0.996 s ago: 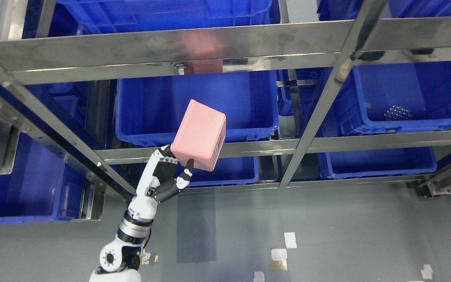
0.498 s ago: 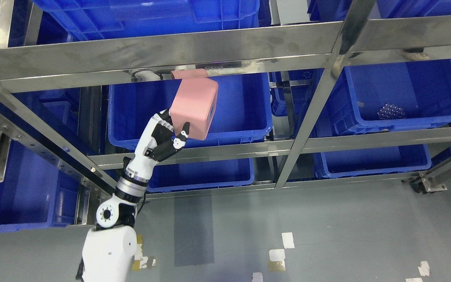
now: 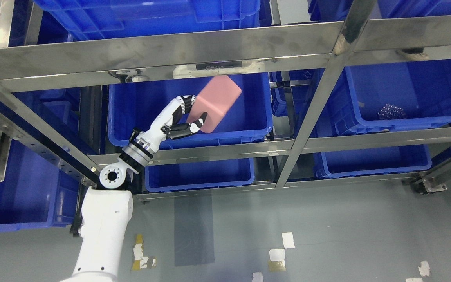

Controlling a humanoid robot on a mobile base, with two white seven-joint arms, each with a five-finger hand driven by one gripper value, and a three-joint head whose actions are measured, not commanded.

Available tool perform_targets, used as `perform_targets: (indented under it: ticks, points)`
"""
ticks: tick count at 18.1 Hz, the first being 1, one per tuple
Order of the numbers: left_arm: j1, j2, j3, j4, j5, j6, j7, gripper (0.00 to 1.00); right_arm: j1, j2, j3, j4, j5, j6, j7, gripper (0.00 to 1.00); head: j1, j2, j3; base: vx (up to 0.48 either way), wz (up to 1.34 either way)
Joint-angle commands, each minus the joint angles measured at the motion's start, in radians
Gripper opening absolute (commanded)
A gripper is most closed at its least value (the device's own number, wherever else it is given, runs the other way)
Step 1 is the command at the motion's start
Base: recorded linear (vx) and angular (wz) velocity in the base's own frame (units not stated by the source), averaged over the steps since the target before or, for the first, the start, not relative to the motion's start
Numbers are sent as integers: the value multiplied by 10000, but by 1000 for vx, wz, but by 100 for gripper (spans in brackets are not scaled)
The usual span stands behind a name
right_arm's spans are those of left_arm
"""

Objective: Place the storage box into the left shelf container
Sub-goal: 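Move the left hand forward, lowering the pink box into the blue bin, then open the left hand to release the pink box in the bin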

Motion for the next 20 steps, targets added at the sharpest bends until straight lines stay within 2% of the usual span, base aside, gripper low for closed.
perform_targets:
  ticks: [1,3,4,7,14,15,20]
  points:
    - [-1421,292,374,2349,-3818,-59,9,8,-30,-175,1,-174,-215,10,-1,100,0,0,0,0,0]
    - [-1438,292,359,2318,-4128,-182,9,9,-30,-175,1,-174,-215,-5,-1,100,0,0,0,0,0]
    - [-1422,292,359,2303,-4144,-198,9,14,-30,-175,-14,-174,-215,10,-1,100,0,-1,0,0,0]
    - [-1407,262,481,2242,-4129,-182,9,44,-46,-175,1,-174,-215,10,-1,100,0,0,0,0,0]
    - [-1683,185,497,1431,-4099,-136,24,95,-31,-175,1,-174,-215,10,-1,100,0,-2,0,0,0]
    - [-1668,175,527,1186,-4083,-121,24,99,-30,-175,1,-174,-215,10,-1,100,0,-2,0,0,0]
    - [-1118,175,1799,-607,-3686,-45,-7,99,-46,-175,1,-174,-215,10,-1,100,0,-2,0,0,0]
